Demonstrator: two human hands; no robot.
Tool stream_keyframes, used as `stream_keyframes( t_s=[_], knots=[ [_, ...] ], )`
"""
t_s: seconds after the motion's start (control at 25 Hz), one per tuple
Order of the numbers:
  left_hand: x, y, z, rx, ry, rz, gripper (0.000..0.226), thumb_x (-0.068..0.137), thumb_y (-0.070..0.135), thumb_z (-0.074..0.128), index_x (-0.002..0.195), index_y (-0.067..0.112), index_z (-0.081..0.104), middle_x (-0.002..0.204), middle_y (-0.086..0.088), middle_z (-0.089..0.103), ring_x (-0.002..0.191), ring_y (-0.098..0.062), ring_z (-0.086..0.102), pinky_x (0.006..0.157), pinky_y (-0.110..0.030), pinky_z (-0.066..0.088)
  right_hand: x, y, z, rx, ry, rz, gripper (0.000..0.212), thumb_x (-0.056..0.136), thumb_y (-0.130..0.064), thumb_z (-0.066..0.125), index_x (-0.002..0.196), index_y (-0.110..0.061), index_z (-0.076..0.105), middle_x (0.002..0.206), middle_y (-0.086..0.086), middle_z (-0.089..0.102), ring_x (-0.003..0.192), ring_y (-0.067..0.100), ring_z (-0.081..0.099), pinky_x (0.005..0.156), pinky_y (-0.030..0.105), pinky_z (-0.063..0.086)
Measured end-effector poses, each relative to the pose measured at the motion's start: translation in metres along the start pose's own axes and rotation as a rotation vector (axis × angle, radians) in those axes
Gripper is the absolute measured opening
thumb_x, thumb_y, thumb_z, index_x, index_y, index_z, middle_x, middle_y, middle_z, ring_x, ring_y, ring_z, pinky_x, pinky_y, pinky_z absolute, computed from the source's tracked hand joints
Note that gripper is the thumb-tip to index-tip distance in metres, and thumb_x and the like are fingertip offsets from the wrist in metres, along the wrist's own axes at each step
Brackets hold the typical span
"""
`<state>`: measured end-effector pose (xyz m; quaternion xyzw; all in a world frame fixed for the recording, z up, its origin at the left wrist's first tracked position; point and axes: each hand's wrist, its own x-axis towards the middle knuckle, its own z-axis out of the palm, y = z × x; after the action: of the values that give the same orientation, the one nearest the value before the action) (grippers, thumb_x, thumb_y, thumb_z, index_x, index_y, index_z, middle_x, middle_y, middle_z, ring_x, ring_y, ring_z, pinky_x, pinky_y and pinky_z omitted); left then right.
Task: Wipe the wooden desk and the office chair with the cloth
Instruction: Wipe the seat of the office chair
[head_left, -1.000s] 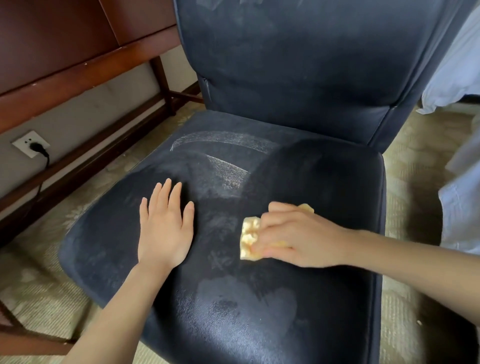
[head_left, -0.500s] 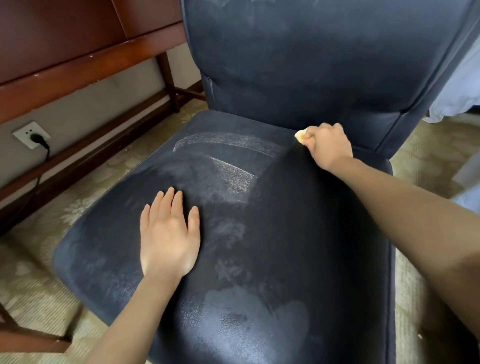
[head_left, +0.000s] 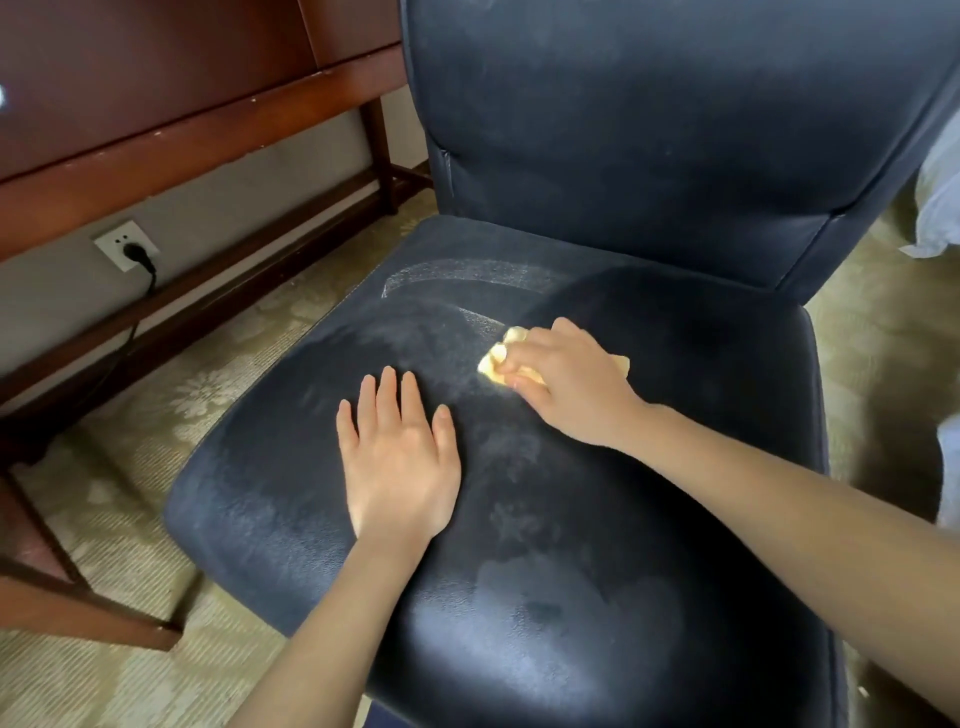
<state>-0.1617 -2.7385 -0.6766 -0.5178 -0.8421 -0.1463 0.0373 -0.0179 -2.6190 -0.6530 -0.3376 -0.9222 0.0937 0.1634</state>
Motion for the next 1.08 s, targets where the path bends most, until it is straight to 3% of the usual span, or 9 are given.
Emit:
stream_keyframes(
  t_s=[0.08,0.24,0.32,0.4,0.6,0.72,0.88,0.96,1.08],
  knots=[
    [-0.004,0.002,-0.002,-0.026,-0.018,0.004,0.059,0.098,0.040,0.014,0.150,0.014,0.018,0.158,-0.007,0.013,0.146,-0.024,0.000,0.117,-0.042,-0.004,-0.023,-0.014,-0.005,0.084,-0.036,-0.149,0.014,0.089,-0.021,0.063,0.100,-0.017,0.071,0.096,0.000,0.063,0.081,0.015,0.037,0.074,0.030,0.035],
    [0.002,-0.003,-0.013,-0.113,-0.128,0.050,0.061,0.095,0.046,0.012,0.151,0.023,0.002,0.159,-0.003,-0.013,0.142,-0.021,-0.025,0.112,-0.045,-0.018,-0.046,-0.009,-0.012,0.068,-0.111,-0.357,0.012,0.086,-0.018,0.066,0.095,-0.022,0.073,0.088,-0.007,0.064,0.077,0.016,0.047,0.065,0.008,0.028],
    [0.017,-0.010,-0.021,0.009,-0.126,0.168,0.066,0.090,0.050,0.002,0.151,0.025,-0.006,0.158,-0.001,-0.017,0.140,-0.022,-0.029,0.110,-0.047,-0.020,-0.032,0.004,-0.014,0.058,-0.098,-0.337,0.015,0.089,-0.015,0.062,0.095,-0.022,0.073,0.092,-0.005,0.065,0.077,0.021,0.048,0.063,0.020,0.044],
    [0.042,-0.017,-0.026,0.089,-0.111,0.233,0.067,0.089,0.050,-0.002,0.150,0.024,-0.007,0.158,-0.002,-0.017,0.141,-0.023,-0.028,0.110,-0.049,-0.018,-0.004,0.019,-0.013,0.041,-0.054,-0.279,0.018,0.091,-0.010,0.059,0.096,-0.020,0.073,0.092,-0.003,0.066,0.075,0.024,0.048,0.067,0.039,0.049],
    [0.092,-0.036,-0.017,0.149,-0.146,0.289,0.065,0.091,0.049,-0.004,0.151,0.023,-0.007,0.159,-0.004,-0.014,0.142,-0.025,-0.025,0.112,-0.054,-0.012,0.062,0.058,-0.009,-0.034,0.094,-0.037,0.024,0.095,-0.010,0.051,0.105,-0.019,0.072,0.100,0.003,0.066,0.080,0.012,0.038,0.080,0.032,0.039],
    [0.115,-0.051,-0.010,0.150,-0.144,0.353,0.066,0.093,0.052,-0.010,0.151,0.021,-0.003,0.159,-0.006,-0.006,0.144,-0.027,-0.019,0.112,-0.055,-0.009,0.103,0.081,-0.005,-0.229,0.019,0.397,0.028,0.099,-0.013,0.040,0.113,-0.017,0.063,0.114,0.007,0.059,0.099,0.028,0.048,0.087,0.037,0.040],
    [0.128,-0.064,-0.006,0.128,-0.148,0.436,0.066,0.093,0.046,0.001,0.150,0.016,0.015,0.157,-0.013,0.013,0.145,-0.033,0.001,0.113,-0.060,0.003,0.147,0.062,0.014,-0.156,0.205,0.890,0.032,0.093,-0.005,0.037,0.112,-0.014,0.061,0.117,0.007,0.054,0.110,0.031,0.040,0.080,0.036,0.034],
    [0.127,-0.067,-0.004,0.121,-0.163,0.454,0.063,0.095,0.044,0.007,0.149,0.015,0.020,0.156,-0.014,0.019,0.145,-0.035,0.008,0.112,-0.063,0.009,0.149,0.054,0.018,-0.126,0.195,0.884,0.030,0.095,-0.007,0.039,0.111,-0.013,0.063,0.122,0.005,0.056,0.108,0.031,0.041,0.082,0.034,0.034],
    [0.127,-0.063,0.002,0.133,-0.176,0.469,0.060,0.097,0.041,0.012,0.150,0.015,0.019,0.156,-0.016,0.017,0.144,-0.037,0.007,0.112,-0.064,0.010,0.132,0.053,0.015,-0.041,0.166,0.726,0.025,0.096,-0.009,0.044,0.109,-0.011,0.066,0.116,0.007,0.060,0.095,0.031,0.043,0.086,0.039,0.039]
  ],
)
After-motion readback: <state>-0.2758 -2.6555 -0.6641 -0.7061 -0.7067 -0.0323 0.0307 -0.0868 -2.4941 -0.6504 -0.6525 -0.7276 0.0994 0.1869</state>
